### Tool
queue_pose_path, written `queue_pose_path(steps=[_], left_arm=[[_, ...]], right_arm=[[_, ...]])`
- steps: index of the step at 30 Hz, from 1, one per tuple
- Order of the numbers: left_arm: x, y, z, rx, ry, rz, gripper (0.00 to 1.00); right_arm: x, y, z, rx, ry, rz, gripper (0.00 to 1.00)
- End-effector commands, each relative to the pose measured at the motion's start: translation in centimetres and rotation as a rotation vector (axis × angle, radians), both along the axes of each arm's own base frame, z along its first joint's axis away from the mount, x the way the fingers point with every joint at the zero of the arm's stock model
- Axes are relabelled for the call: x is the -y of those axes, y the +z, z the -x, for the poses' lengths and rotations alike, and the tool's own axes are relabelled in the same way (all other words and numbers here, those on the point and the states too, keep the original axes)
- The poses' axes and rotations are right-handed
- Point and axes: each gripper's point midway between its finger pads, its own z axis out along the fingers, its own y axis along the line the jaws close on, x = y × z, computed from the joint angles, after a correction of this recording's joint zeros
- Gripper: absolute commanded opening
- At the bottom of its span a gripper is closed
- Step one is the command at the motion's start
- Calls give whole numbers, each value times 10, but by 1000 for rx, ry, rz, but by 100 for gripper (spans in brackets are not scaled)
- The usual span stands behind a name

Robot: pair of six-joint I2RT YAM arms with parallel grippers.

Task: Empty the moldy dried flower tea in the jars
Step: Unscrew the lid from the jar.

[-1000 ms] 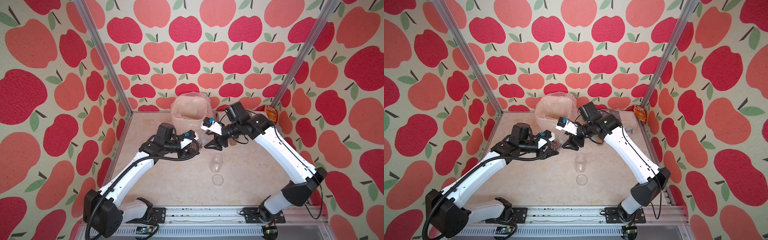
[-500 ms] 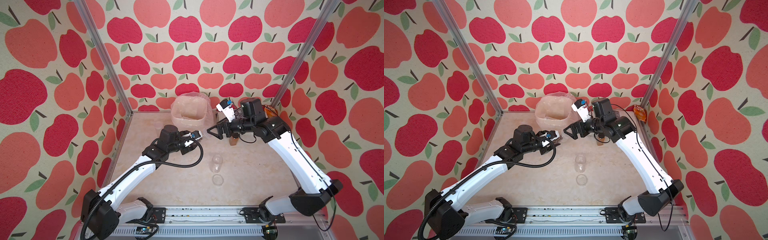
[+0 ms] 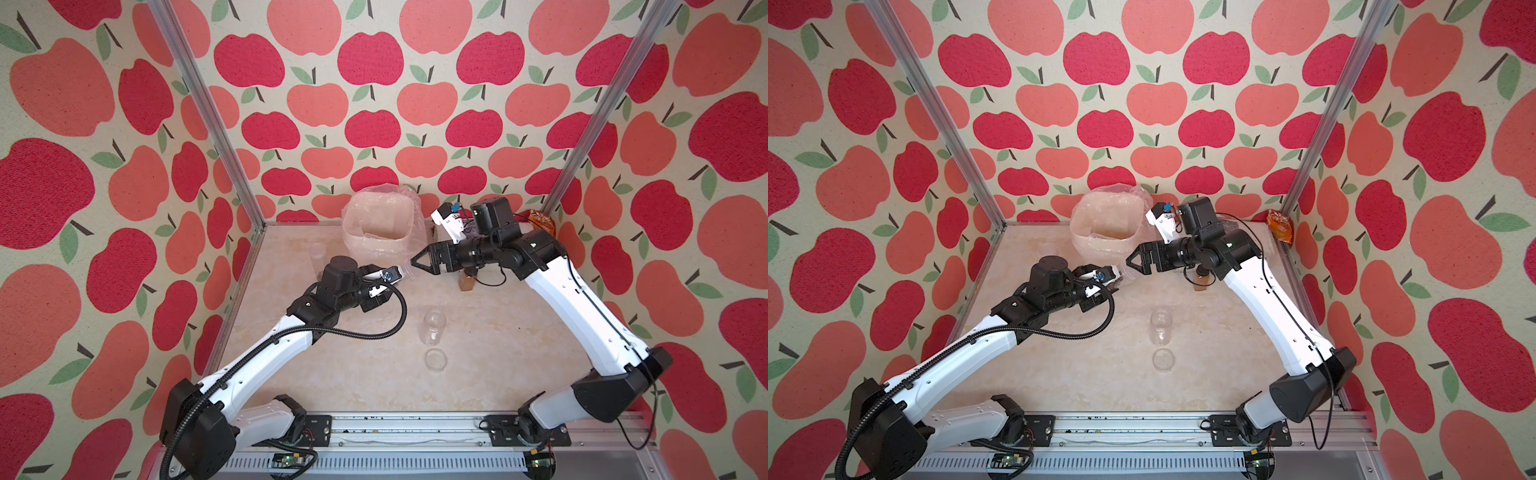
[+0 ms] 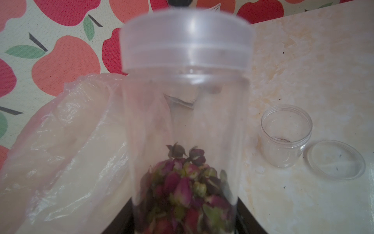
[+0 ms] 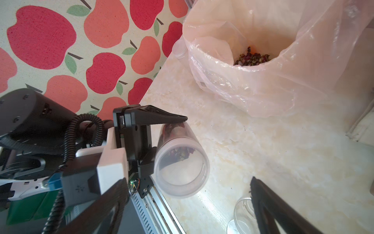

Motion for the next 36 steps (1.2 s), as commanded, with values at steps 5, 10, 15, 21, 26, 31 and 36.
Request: queue_pose_path(steps=[5,10,15,21,26,31,36], left_arm=[[3,14,2,59,-15,22,12],[3,12,5,48,-22,16,12],[2,11,7,37,-20,14,12],[4,10,20,-59,-82,64,11],[7,23,57,-325,-298,218,10],[10,34,80,-516,-446,301,10],[11,27,69,-507,-402,282,11]], right_arm=[[-14,-15,3,-84,34,15,89],[-24,-16,8,-103,79,-7,71],[-34,-18,21,-114,154,-13,53],[-33,-12,27,37,293,46,32],[-18,-20,42,336,593,211,29],[-16,-19,44,470,720,267,29],[-25,-14,44,505,742,228,33]])
